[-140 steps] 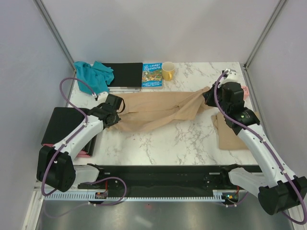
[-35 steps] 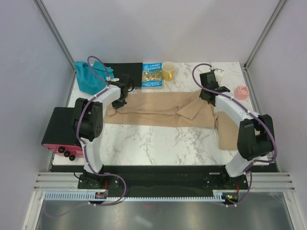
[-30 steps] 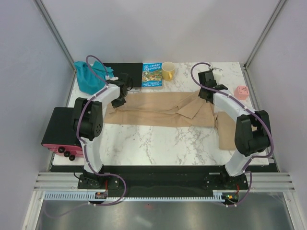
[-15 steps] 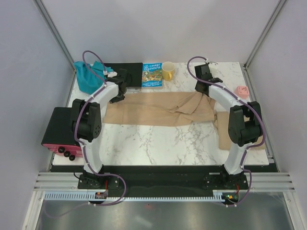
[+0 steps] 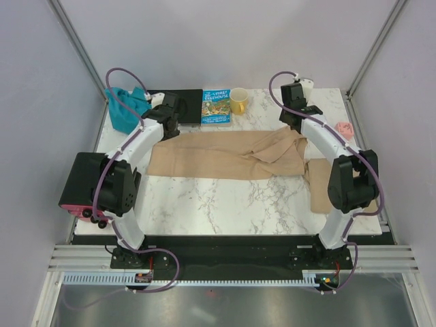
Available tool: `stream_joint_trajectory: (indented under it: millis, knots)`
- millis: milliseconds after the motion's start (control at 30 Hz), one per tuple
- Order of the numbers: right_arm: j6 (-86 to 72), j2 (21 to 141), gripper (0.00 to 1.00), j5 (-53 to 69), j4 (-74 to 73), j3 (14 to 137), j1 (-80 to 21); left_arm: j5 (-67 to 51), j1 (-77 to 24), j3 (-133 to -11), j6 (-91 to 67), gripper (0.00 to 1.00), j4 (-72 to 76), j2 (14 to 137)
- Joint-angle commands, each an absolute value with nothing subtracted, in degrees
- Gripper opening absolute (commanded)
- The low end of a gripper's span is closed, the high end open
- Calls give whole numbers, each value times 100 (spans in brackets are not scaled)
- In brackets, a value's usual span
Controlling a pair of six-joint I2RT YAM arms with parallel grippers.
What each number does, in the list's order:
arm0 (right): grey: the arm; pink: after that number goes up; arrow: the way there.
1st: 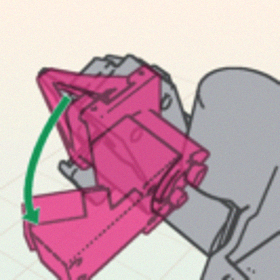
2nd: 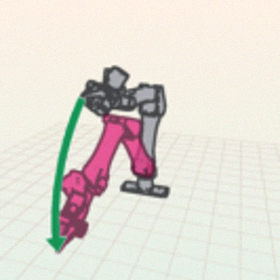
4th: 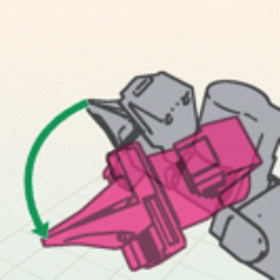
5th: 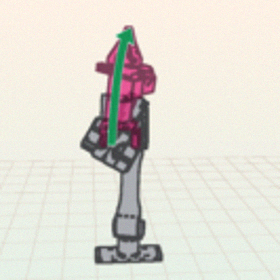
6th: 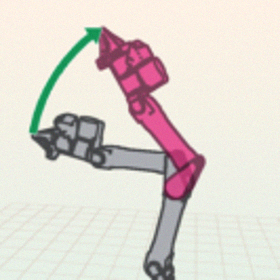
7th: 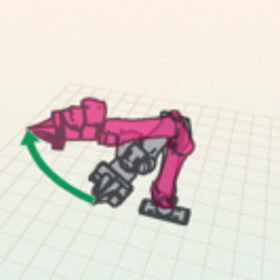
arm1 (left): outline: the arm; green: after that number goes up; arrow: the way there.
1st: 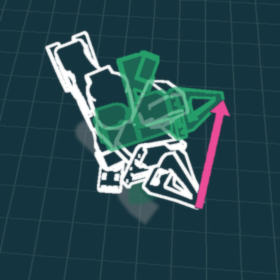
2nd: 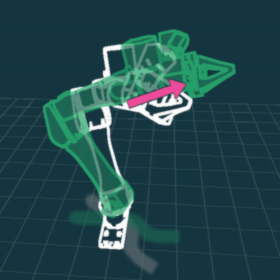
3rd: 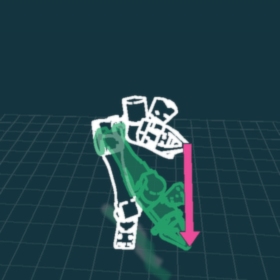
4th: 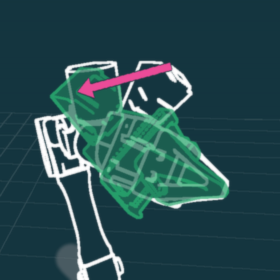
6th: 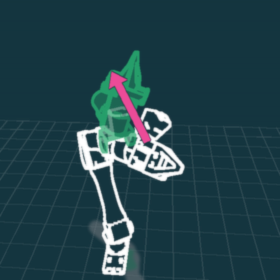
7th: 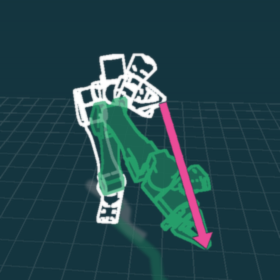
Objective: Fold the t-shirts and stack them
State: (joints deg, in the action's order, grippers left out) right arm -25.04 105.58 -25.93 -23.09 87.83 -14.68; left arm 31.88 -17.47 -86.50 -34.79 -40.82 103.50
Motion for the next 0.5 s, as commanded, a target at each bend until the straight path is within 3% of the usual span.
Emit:
stream_joint_trajectory:
  millis: [0, 267, 467]
  knots:
    - [-2400, 9687, 36, -2312, -2435, 8237, -1564, 2225, -2187, -8062, -3305, 43, -3509, 10072]
    - [-2426, 9123, 35, -2110, -2540, 7199, -1582, 1793, -2434, -7550, -3173, 40, -3006, 10335]
    - [-2479, 9464, 36, -1881, -2575, 6943, -1678, 1846, -2461, -7506, -3129, 36, -2997, 10678]
